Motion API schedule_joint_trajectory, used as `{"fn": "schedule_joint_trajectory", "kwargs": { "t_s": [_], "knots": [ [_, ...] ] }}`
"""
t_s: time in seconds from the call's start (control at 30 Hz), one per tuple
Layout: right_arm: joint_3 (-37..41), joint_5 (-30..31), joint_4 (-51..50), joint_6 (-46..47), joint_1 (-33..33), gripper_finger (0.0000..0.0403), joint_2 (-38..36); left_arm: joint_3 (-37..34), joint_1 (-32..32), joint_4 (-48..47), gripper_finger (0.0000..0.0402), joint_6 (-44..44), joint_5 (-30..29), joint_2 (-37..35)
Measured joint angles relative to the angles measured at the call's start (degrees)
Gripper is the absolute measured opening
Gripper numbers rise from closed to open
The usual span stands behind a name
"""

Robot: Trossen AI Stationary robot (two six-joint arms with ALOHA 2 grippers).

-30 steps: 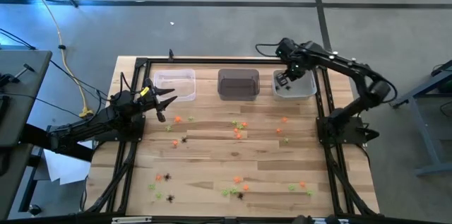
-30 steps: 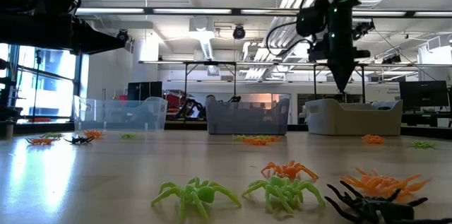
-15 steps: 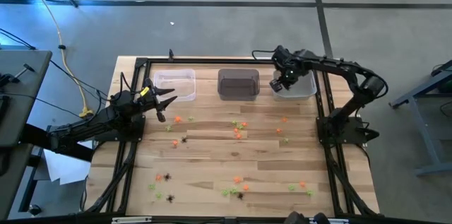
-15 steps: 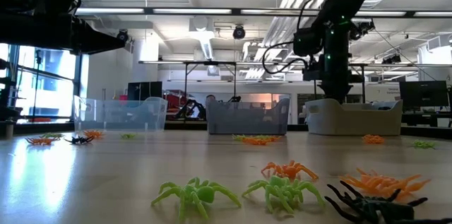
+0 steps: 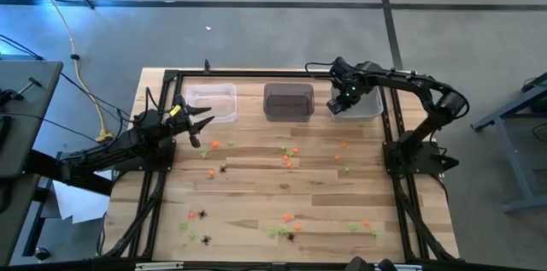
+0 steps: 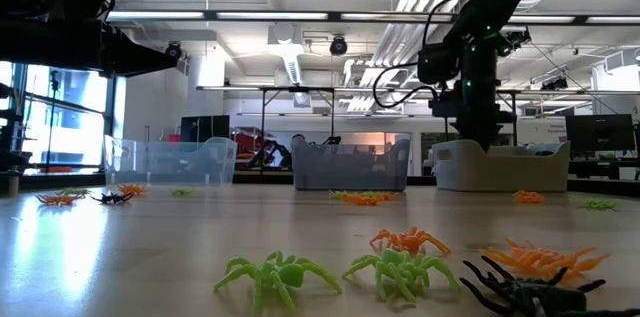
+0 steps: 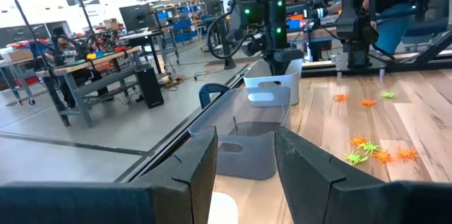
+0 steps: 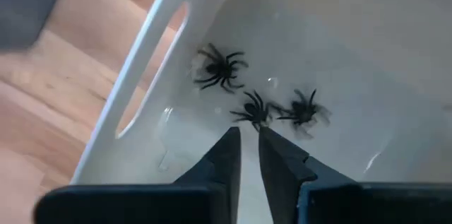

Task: Sort Halloween decoration
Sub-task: Put the black spider toy into the white bin

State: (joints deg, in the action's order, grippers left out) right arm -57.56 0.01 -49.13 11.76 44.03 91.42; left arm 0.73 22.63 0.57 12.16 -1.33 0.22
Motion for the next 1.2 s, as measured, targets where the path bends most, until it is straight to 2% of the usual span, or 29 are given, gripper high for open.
{"fn": "schedule_joint_trajectory", "kwargs": {
  "t_s": [0.2, 0.43, 0.73, 0.97, 1.2],
  "knots": [
    [0.0, -1.8, -1.3, 2.4, 0.6, 0.0077, -3.3, 0.0, 0.0, 0.0, 0.0131, 0.0, 0.0, 0.0],
    [0.0, -1.7, -3.2, 5.1, 0.2, 0.0078, -14.9, 0.0, 0.0, 0.0, 0.0131, 0.0, 0.0, 0.0],
    [0.0, -2.0, -9.7, 7.5, -5.1, 0.0078, -26.0, 0.0, 0.0, 0.0, 0.0131, 0.0, 0.0, 0.0],
    [0.0, -3.4, -10.2, 6.4, -10.3, 0.0078, -29.8, 0.0, 0.0, 0.0, 0.0131, 0.0, 0.0, 0.0],
    [0.0, -4.7, -9.1, 4.7, -15.1, 0.0078, -30.0, 0.0, 0.0, 0.0, 0.0131, 0.0, 0.0, 0.0]
  ]
}}
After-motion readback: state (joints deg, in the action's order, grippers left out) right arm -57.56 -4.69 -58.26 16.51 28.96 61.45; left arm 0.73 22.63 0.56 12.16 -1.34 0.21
